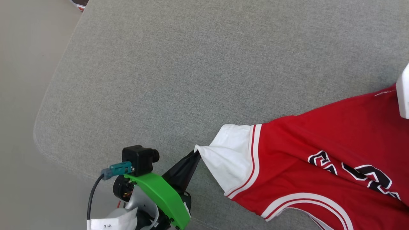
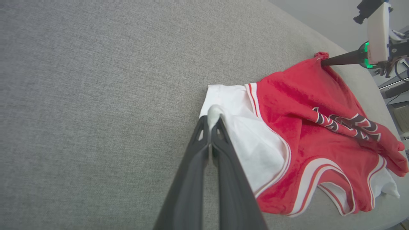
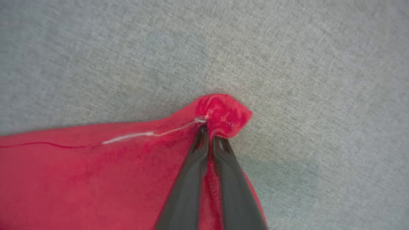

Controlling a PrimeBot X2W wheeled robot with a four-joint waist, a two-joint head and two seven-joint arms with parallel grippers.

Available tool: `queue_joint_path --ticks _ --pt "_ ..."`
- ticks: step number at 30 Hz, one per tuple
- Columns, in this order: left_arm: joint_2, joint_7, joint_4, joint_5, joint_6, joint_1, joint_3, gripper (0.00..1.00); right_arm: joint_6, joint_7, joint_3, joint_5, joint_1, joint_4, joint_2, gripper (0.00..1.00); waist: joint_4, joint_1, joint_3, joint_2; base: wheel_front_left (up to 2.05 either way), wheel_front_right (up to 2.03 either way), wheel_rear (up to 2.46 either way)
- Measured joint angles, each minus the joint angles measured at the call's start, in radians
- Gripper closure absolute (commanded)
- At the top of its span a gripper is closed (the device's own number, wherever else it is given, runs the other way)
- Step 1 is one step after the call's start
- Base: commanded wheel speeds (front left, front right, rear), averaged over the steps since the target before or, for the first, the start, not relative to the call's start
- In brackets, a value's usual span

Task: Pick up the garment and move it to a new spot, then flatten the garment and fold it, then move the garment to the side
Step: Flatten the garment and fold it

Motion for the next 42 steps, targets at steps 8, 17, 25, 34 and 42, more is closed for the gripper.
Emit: queue_joint_path --ticks 8,17,25,34,42 --pt "0.005 -0.015 0.009 -0.001 0.011 0.001 0.021 1.00 0.000 -0.162 0.007 0.045 0.011 0.036 0.012 1.00 -0.017 0.0000 -0.043 0.0001 0.00 0.00 0.00" --pt "0.049 -0.028 -0.003 -0.001 0.047 0.007 0.070 1.00 0.000 -0.363 0.000 0.122 0.016 0.055 0.053 1.00 -0.060 0.0000 -0.137 0.0001 0.00 0.00 0.00" --pt "0.087 -0.049 -0.047 0.004 0.085 0.020 0.124 1.00 0.000 -0.478 0.016 0.179 0.021 0.009 0.042 1.00 -0.127 0.0000 -0.233 0.0000 0.00 0.00 0.00" --pt "0.122 -0.089 -0.093 0.030 0.125 -0.006 0.207 1.00 0.000 -0.538 -0.009 0.227 0.043 -0.100 0.037 1.00 -0.221 0.0000 -0.319 0.0001 0.00 0.00 0.00" --pt "0.151 -0.130 -0.145 0.062 0.152 -0.087 0.293 1.00 0.000 -0.545 -0.054 0.239 0.080 -0.250 0.034 1.00 -0.309 0.0000 -0.367 0.0001 0.00 0.00 0.00"
